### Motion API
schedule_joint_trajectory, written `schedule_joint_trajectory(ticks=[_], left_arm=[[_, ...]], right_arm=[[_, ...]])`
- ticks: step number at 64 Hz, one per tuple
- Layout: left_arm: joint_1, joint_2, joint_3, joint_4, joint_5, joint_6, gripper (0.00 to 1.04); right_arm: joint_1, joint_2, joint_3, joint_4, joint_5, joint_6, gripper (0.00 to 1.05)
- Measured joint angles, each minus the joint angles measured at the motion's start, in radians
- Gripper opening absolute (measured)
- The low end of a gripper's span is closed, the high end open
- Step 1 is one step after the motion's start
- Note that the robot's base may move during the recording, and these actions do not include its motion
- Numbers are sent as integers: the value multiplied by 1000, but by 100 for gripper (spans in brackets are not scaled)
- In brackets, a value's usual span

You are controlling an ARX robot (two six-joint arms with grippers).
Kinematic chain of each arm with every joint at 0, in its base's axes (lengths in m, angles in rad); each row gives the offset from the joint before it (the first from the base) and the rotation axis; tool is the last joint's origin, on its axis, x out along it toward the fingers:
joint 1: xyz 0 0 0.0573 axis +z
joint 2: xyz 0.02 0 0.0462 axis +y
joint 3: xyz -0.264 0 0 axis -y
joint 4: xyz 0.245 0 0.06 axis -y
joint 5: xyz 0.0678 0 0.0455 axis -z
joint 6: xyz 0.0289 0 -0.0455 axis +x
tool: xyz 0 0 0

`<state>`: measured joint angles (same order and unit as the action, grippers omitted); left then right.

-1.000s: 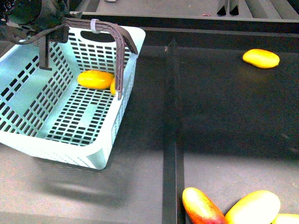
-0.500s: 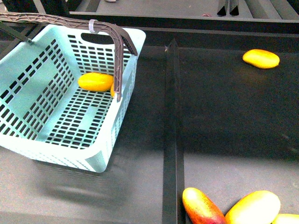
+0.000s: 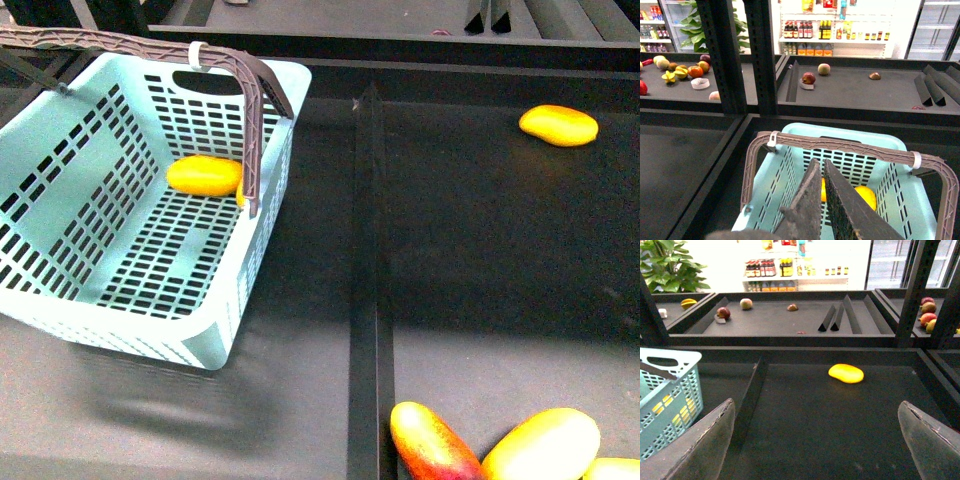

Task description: Pick lemon and mango into basket

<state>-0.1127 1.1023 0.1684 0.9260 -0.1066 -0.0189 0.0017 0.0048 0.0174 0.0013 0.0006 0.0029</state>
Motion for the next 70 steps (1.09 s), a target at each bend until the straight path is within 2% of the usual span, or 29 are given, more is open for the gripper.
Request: schedule_joint_trajectory(ticks=[8, 10, 13, 17, 54, 70], left_arm=[[24, -96, -50, -51, 20, 1, 4], [29, -99, -70, -20, 29, 3, 4], [72, -116, -98, -13, 93, 5, 4], [106, -177, -122, -64, 100, 5, 4], [108, -695, -153, -521, 106, 8, 4], [108, -816, -154, -639, 106, 8, 4]], right_arm=[[0, 0, 0, 0, 0, 0, 96], [0, 0, 0, 0, 0, 0, 96], [0, 0, 0, 0, 0, 0, 96], [0, 0, 0, 0, 1, 0, 96], [0, 0, 0, 0, 0, 0, 96], [0, 0, 0, 0, 0, 0, 96]])
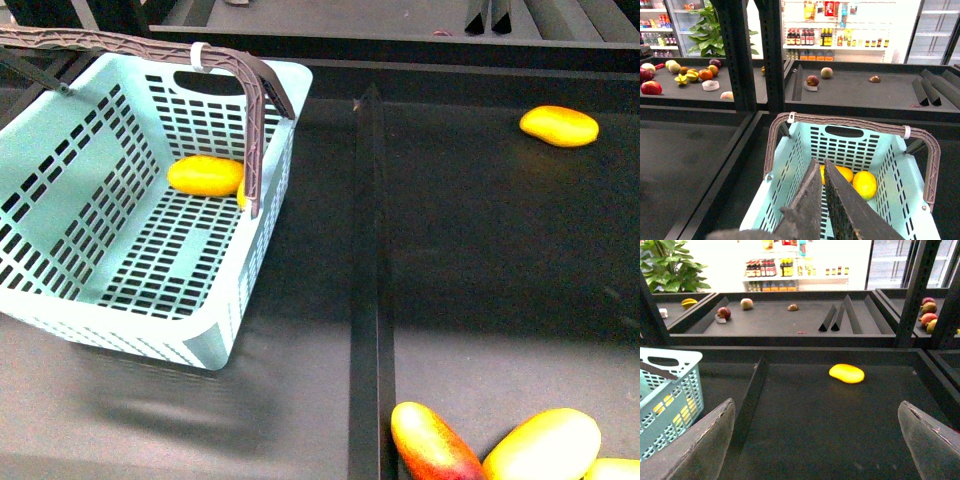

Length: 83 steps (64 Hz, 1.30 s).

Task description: Pick lemon and mango into basket

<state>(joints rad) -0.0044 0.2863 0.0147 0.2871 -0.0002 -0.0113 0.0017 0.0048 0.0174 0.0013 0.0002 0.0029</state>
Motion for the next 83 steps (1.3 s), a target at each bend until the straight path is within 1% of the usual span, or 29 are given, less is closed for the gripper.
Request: schedule_joint_trajectory(ticks=[21, 25, 27, 55, 60, 61, 69, 70, 75, 77, 82, 83], left_arm=[[0, -111, 0, -111, 0, 0, 4], [0, -216, 0, -250, 0, 0, 4], [0, -267, 0, -279, 0, 0, 4], [0, -280, 0, -285, 0, 0, 4], [0, -280, 0, -285, 0, 0, 21], [0, -280, 0, -285, 0, 0, 22], [0, -280, 0, -285, 0, 0, 51], [0, -280, 0, -285, 0, 0, 52], [0, -280, 0, -285, 0, 0, 70], [0, -280, 0, -285, 0, 0, 80], [0, -280, 0, -285, 0, 0, 98], [0, -280, 0, -285, 0, 0, 100]], right_arm=[[0, 0, 0, 0, 0, 0, 96], [0, 0, 0, 0, 0, 0, 96], [0, 0, 0, 0, 0, 0, 96], [0, 0, 0, 0, 0, 0, 96], [0, 0, 0, 0, 0, 0, 96], [0, 0, 0, 0, 0, 0, 96], [0, 0, 0, 0, 0, 0, 96], [0, 0, 0, 0, 0, 0, 96], [0, 0, 0, 0, 0, 0, 96], [0, 0, 0, 0, 0, 0, 96], [0, 0, 0, 0, 0, 0, 96], [0, 0, 0, 0, 0, 0, 96]])
